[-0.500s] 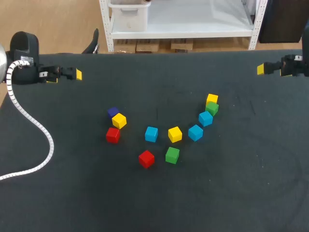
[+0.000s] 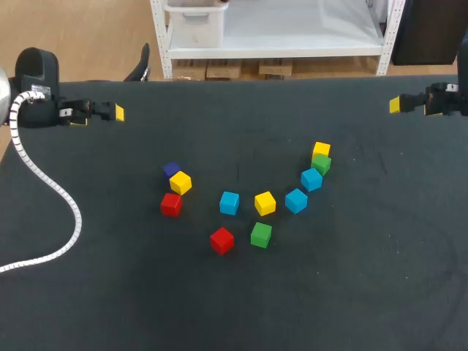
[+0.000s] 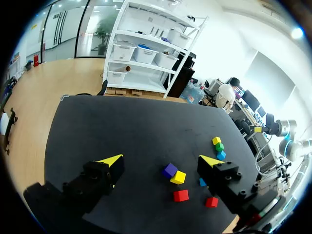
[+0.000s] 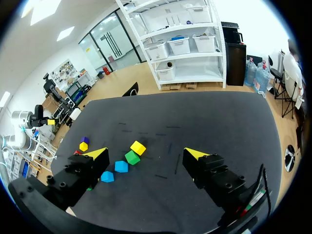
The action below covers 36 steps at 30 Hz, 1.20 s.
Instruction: Place the blue cubes, place green cubes on the blue cubes, place the yellow cubes on the green cubes, then place the red cubes on the yellow cubes, and place purple cube on the red cubes.
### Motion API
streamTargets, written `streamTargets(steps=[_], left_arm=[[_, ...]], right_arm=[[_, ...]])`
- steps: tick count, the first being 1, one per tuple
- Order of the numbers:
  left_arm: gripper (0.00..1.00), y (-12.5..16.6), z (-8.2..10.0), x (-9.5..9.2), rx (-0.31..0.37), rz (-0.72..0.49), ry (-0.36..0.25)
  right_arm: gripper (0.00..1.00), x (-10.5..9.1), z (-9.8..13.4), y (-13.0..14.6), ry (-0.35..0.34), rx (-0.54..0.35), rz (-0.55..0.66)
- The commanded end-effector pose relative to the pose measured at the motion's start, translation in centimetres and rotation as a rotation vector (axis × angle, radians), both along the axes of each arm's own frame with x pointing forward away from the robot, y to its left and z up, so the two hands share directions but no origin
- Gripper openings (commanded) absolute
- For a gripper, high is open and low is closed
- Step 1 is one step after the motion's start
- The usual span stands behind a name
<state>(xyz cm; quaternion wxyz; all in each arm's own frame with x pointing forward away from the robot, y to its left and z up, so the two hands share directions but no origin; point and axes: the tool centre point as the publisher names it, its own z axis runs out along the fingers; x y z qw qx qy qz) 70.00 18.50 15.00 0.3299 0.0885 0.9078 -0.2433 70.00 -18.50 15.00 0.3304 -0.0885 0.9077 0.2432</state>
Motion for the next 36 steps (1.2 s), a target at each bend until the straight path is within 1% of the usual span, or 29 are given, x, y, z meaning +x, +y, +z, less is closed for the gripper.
streamTargets(steps=[1, 2, 3, 6, 8, 9, 10, 11, 12, 14, 15, 16, 17, 18, 19, 21, 22, 24, 27, 29, 32, 33, 36], left_arm=[[1.0, -0.3, 0.0, 0.2, 0.126, -0.092, -0.014], [1.0, -0.2, 0.0, 0.3, 0.176, -0.122, -0.026], [1.0, -0.1, 0.0, 0.5, 0.189, -0.151, -0.036], [1.0, 0.7, 0.0, 0.8, 0.291, -0.247, -0.09], [1.0, 1.1, 0.1, 1.1, 0.36, -0.308, -0.114], [1.0, 1.3, 0.2, 1.2, 0.398, -0.354, -0.133], [1.0, 1.4, 0.4, 1.2, 0.422, -0.4, -0.151], [1.0, 1.6, 0.5, 1.3, 0.46, -0.469, -0.177], [1.0, 1.6, 0.5, 1.3, 0.485, -0.499, -0.187], [1.0, 1.6, 0.5, 1.3, 0.513, -0.595, -0.218], [1.0, 1.6, 0.4, 1.3, 0.533, -0.638, -0.223], [1.0, 1.6, 0.3, 1.3, 0.541, -0.681, -0.235], [1.0, 1.5, 0.2, 1.3, 0.529, -0.722, -0.255], [1.0, 1.6, 0.2, 1.3, 0.516, -0.766, -0.263], [1.0, 1.6, 0.1, 1.3, 0.525, -0.785, -0.267], [1.0, 1.6, -0.2, 1.5, 0.514, -0.857, -0.283], [1.0, 1.6, -0.3, 1.6, 0.51, -0.87, -0.285], [1.0, 1.7, -0.4, 1.8, 0.463, -0.923, -0.312], [1.0, 1.8, -0.5, 1.8, 0.439, -1.032, -0.363], [1.0, 1.9, -0.7, 1.8, 0.453, -1.099, -0.39], [1.0, 1.9, -1.0, 1.6, 0.457, -1.217, -0.463], [1.0, 1.9, -1.0, 1.5, 0.449, -1.256, -0.481], [1.0, 2.0, -1.5, 1.6, 0.464, -1.37, -0.523]], right_arm=[[1.0, 0.0, 0.0, 0.0, 0.0, 0.0, 0.0], [1.0, 0.0, 0.0, 0.0, 0.0, 0.0, 0.0], [1.0, 0.0, 0.0, 0.0, 0.0, 0.0, 0.0], [1.0, 0.0, 0.0, 0.0, 0.0, 0.0, 0.0], [1.0, 0.0, 0.0, 0.0, 0.0, 0.0, 0.0], [1.0, 0.0, 0.0, 0.0, 0.0, 0.0, 0.0], [1.0, 0.0, 0.0, 0.0, 0.0, 0.0, 0.0], [1.0, 0.0, 0.0, 0.0, 0.0, 0.0, 0.0], [1.0, 0.0, 0.0, 0.0, 0.0, 0.0, 0.0], [1.0, 0.0, 0.0, 0.0, 0.0, 0.0, 0.0], [1.0, 0.0, 0.0, 0.0, 0.0, 0.0, 0.0], [1.0, 0.0, 0.0, 0.0, 0.0, 0.0, 0.0], [1.0, 0.0, 0.0, 0.0, 0.0, 0.0, 0.0], [1.0, 0.0, 0.0, 0.0, 0.0, 0.0, 0.0], [1.0, 0.0, 0.0, 0.0, 0.0, 0.0, 0.0], [1.0, 0.0, 0.0, 0.0, 0.0, 0.0, 0.0], [1.0, 0.0, 0.0, 0.0, 0.0, 0.0, 0.0], [1.0, 0.0, 0.0, 0.0, 0.0, 0.0, 0.0], [1.0, 0.0, 0.0, 0.0, 0.0, 0.0, 0.0], [1.0, 0.0, 0.0, 0.0, 0.0, 0.0, 0.0], [1.0, 0.0, 0.0, 0.0, 0.0, 0.0, 0.0], [1.0, 0.0, 0.0, 0.0, 0.0, 0.0, 0.0], [1.0, 0.0, 0.0, 0.0, 0.0, 0.0, 0.0]])
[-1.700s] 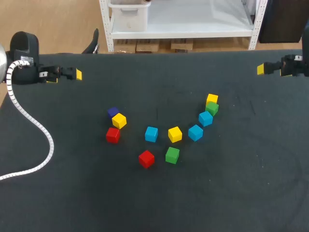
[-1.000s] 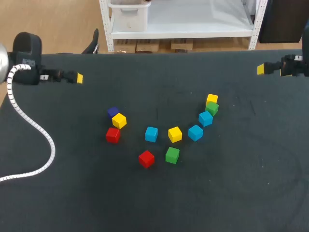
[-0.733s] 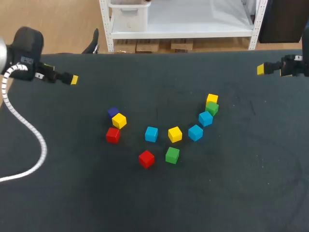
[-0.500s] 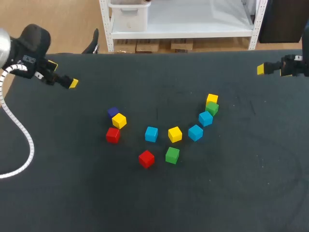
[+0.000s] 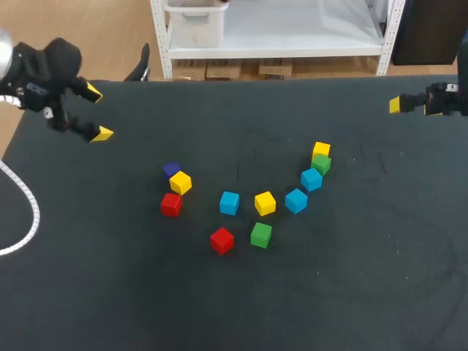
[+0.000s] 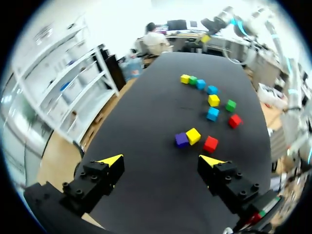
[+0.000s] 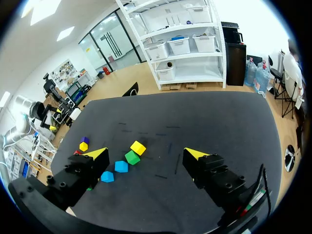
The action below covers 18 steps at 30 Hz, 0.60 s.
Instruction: Place the blue cubes, place green cubes on the blue cubes, place the yellow cubes on the green cubes, then place the red cubes on the yellow cubes, and place purple cube on the red cubes.
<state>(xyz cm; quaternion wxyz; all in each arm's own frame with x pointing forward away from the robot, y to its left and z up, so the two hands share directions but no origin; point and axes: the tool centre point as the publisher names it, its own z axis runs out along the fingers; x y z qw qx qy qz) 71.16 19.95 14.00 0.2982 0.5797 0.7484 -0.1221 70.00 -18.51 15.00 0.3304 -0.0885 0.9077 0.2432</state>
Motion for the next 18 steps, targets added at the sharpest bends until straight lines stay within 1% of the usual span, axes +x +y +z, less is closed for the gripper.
streamTargets(steps=[1, 2, 4, 6, 8, 9, 11, 14, 16, 18], left_arm=[[1.0, 0.5, -0.7, 0.5, 0.021, -0.536, -0.075], [1.0, 0.5, -0.8, 0.5, 0.027, -0.559, -0.074], [1.0, 0.2, -1.2, 0.6, 0.057, -0.652, -0.082], [1.0, 0.1, -1.6, 0.7, 0.088, -0.719, -0.082], [1.0, -0.1, -2.0, 0.9, 0.109, -0.767, -0.084], [1.0, -0.2, -2.2, 1.1, 0.122, -0.778, -0.082], [1.0, -0.3, -2.5, 1.7, 0.124, -0.805, -0.08], [1.0, -0.7, -3.0, 2.3, 0.155, -0.825, -0.08], [1.0, -0.9, -3.1, 2.7, 0.16, -0.833, -0.068], [1.0, -1.2, -3.4, 3.0, 0.179, -0.843, -0.06]], right_arm=[[1.0, 0.0, 0.0, 0.0, 0.0, 0.0, 0.0], [1.0, 0.0, 0.0, 0.0, 0.0, 0.0, 0.0], [1.0, 0.0, 0.0, 0.0, 0.0, 0.0, 0.0], [1.0, 0.0, 0.0, 0.0, 0.0, 0.0, 0.0], [1.0, 0.0, 0.0, 0.0, 0.0, 0.0, 0.0], [1.0, 0.0, 0.0, 0.0, 0.0, 0.0, 0.0], [1.0, 0.0, 0.0, 0.0, 0.0, 0.0, 0.0], [1.0, 0.0, 0.0, 0.0, 0.0, 0.0, 0.0], [1.0, 0.0, 0.0, 0.0, 0.0, 0.0, 0.0], [1.0, 0.0, 0.0, 0.0, 0.0, 0.0, 0.0]])
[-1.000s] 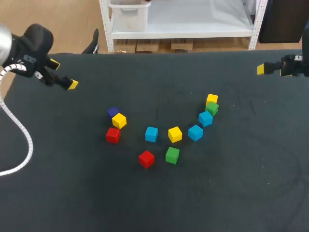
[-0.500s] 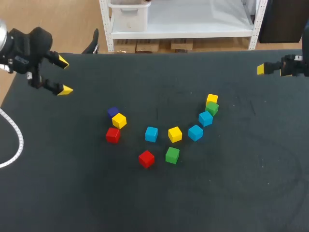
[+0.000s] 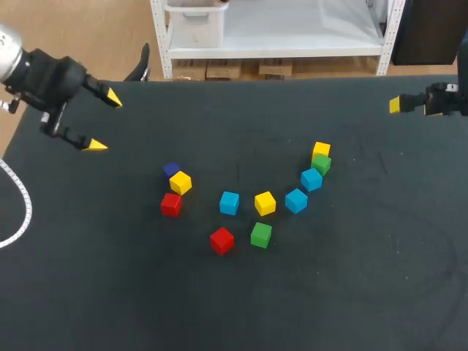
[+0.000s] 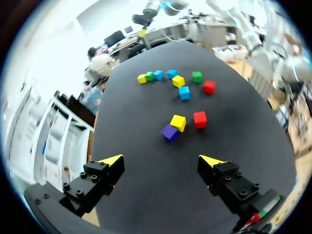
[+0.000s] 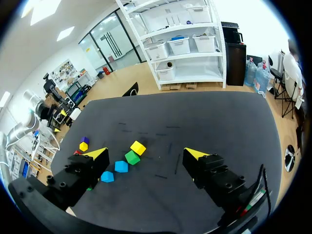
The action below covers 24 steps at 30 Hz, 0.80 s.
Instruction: Place the blue cubes, place green cubes on the blue cubes, place the yellow cubes on the green cubes, then place the red cubes on the yellow cubes, and place purple cube on the red cubes.
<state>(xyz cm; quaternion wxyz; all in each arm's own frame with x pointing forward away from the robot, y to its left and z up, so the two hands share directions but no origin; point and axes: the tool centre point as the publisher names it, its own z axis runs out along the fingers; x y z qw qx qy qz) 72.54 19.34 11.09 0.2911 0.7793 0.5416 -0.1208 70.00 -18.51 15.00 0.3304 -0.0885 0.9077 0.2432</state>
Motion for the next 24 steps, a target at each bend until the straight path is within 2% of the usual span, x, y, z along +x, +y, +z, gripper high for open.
streamTargets(steps=[1, 7, 12, 24], left_arm=[[1.0, -0.8, -0.7, 1.7, 0.162, -0.282, 0.078], [1.0, -1.4, -1.6, 2.9, 0.174, -0.205, 0.116], [1.0, -1.5, -2.0, 4.0, 0.192, -0.031, 0.167], [1.0, -0.9, -2.1, 3.6, 0.17, 0.043, 0.191]], right_arm=[[1.0, 0.0, 0.0, 0.0, 0.0, 0.0, 0.0], [1.0, 0.0, 0.0, 0.0, 0.0, 0.0, 0.0], [1.0, 0.0, 0.0, 0.0, 0.0, 0.0, 0.0], [1.0, 0.0, 0.0, 0.0, 0.0, 0.0, 0.0]])
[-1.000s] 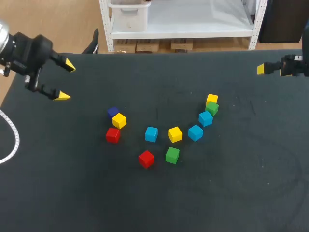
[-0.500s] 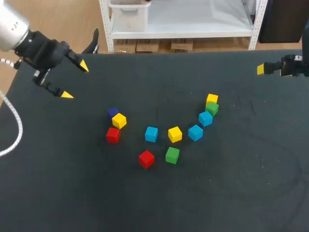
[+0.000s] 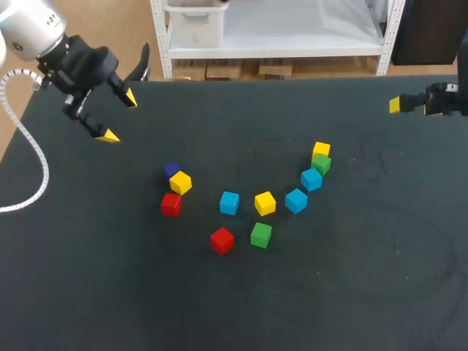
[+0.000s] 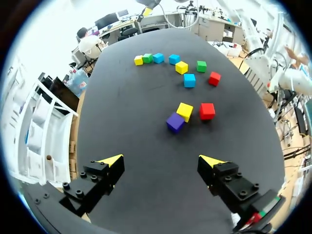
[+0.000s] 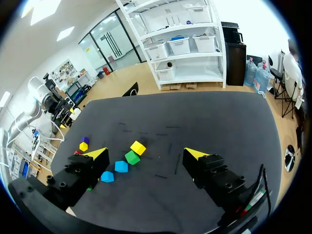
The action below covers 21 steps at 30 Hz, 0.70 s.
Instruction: Place the blue cubes, place green cubes on the blue cubes, place the yellow cubes on the green cubes, then place the red cubes on the yellow cubes, and place purple cube on the red cubes.
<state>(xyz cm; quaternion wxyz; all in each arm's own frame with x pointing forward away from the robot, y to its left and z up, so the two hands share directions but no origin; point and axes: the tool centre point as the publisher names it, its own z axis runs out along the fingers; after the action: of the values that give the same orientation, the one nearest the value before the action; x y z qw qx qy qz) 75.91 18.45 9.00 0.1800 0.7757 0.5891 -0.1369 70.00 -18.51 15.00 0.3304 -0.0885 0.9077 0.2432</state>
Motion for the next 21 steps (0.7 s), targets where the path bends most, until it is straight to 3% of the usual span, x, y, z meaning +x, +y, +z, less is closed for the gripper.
streamTargets(steps=[1, 17, 21], left_arm=[[1.0, 0.0, 0.0, 0.1, 0.0, 0.013, 0.017], [1.0, 0.0, 0.1, 0.1, -0.006, 0.048, 0.013], [1.0, 0.0, 0.1, 0.1, -0.006, 0.048, 0.013]], right_arm=[[1.0, 0.0, 0.0, 0.0, 0.0, 0.0, 0.0], [1.0, 0.0, 0.0, 0.0, 0.0, 0.0, 0.0], [1.0, 0.0, 0.8, 1.2, -0.101, -0.264, 0.351]])
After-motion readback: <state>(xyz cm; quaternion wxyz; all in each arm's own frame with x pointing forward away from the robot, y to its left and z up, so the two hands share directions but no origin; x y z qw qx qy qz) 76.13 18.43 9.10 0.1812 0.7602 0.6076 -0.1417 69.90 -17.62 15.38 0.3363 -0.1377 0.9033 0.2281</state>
